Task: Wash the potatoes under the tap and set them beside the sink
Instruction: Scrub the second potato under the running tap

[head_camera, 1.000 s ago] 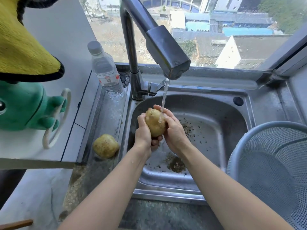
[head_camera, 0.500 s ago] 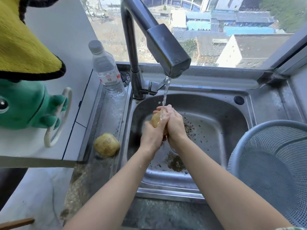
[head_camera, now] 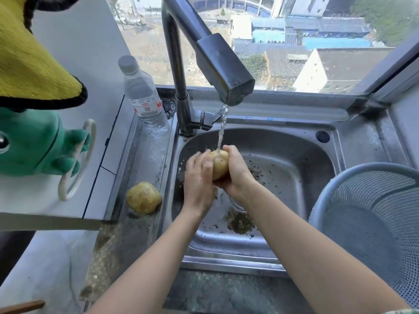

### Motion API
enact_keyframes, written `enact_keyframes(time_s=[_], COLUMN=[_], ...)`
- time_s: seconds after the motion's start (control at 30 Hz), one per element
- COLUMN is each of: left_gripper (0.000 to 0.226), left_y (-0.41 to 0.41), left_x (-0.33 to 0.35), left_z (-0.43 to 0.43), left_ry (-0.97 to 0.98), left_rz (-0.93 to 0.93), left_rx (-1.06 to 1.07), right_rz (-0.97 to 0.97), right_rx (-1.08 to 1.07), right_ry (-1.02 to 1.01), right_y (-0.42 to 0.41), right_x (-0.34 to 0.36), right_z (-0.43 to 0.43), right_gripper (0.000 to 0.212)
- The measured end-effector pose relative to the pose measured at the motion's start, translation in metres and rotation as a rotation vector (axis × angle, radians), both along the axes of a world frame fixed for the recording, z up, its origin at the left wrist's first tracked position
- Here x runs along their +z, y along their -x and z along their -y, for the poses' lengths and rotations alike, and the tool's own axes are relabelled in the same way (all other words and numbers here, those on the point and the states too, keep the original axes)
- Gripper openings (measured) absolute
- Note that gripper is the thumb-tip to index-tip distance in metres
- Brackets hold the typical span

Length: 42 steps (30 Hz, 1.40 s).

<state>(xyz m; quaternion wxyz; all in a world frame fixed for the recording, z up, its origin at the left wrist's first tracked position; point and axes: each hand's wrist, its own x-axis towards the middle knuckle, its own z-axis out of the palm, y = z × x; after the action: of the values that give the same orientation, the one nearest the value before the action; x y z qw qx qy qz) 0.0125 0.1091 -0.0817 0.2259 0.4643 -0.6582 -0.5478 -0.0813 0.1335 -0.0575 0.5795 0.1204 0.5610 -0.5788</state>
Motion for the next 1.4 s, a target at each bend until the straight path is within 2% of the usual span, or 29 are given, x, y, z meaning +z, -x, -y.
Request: enact_keyframes(time_s=[0.1,0.17,0.23,0.33,0.37,0.4,0.43,0.5,0.57,0.67,0.73,0.8,0.9,0.93,1.0,1.13,1.23,1.33,1.4], left_gripper=[0.032,0.030,0.032,0.045,0.043,0.030,0.018,0.033,0.033,0.026,0.025,0.028,0.038,0.041,0.045,0.052,0.044,0.044,0.055], left_y=[0.004,0.006,0.003,-0.003,-0.002,0.001,0.006,0.016,0.018,0.008,0.004,0.008,0.015,0.014,0.010,0.008,0.003,-0.003,-0.001], left_x=[0.012,0.021,0.021,0.017,0.014,0.016,0.019,0.026,0.031,0.021,0.014,0.013,0.026,0.029,0.032,0.025,0.020,0.014,0.011], left_z=[0.006,0.009,0.007,0.000,-0.001,0.000,0.001,0.008,0.010,0.004,0.003,0.008,0.020,0.022,0.021,0.020,0.023,0.026,0.027], left_ry=[-0.268,-0.391,-0.371,-0.213,-0.166,-0.135,-0.160,-0.311,-0.411,-0.156,-0.042,-0.193,-0.802,-0.912,-0.929,-0.703,-0.569,-0.648,-0.817], left_rz=[-0.201,-0.229,-0.221,-0.229,-0.206,-0.171,-0.158,-0.099,-0.133,-0.174,-0.163,-0.207,-0.345,-0.386,-0.413,-0.308,-0.242,-0.255,-0.253], left_rx=[0.014,0.055,-0.029,-0.160,-0.142,-0.079,0.012,0.167,0.131,-0.099,-0.083,0.107,0.434,0.467,0.451,0.440,0.485,0.566,0.563], right_rz=[-0.111,-0.123,-0.072,-0.004,-0.010,-0.039,-0.092,-0.173,-0.131,-0.045,-0.085,-0.257,-0.615,-0.690,-0.758,-0.886,-0.959,-0.764,-0.622], right_rx=[0.136,0.191,0.226,0.230,0.229,0.248,0.279,0.321,0.311,0.286,0.307,0.381,0.419,0.407,0.395,0.334,0.264,0.194,0.126], right_ry=[0.066,0.036,-0.044,-0.122,-0.128,-0.125,-0.124,-0.134,-0.156,-0.155,-0.167,-0.185,-0.183,-0.169,-0.129,-0.090,0.006,0.168,0.222], right_y=[-0.009,-0.010,-0.002,0.008,0.007,0.005,0.002,-0.003,-0.002,0.005,0.002,-0.005,-0.012,-0.012,-0.013,-0.013,-0.011,-0.007,-0.007], right_x=[0.003,0.010,0.011,0.012,0.013,0.014,0.013,0.011,0.008,0.009,0.011,0.009,-0.008,-0.011,-0.016,-0.022,-0.021,-0.014,-0.011], right_z=[-0.007,-0.008,-0.008,-0.006,-0.004,-0.003,-0.002,-0.002,-0.004,-0.007,-0.007,-0.006,-0.005,-0.004,-0.004,-0.011,-0.014,-0.016,-0.017], right_gripper=[0.043,0.036,0.035,0.049,0.053,0.054,0.055,0.058,0.059,0.056,0.058,0.062,0.077,0.082,0.083,0.074,0.060,0.028,0.012])
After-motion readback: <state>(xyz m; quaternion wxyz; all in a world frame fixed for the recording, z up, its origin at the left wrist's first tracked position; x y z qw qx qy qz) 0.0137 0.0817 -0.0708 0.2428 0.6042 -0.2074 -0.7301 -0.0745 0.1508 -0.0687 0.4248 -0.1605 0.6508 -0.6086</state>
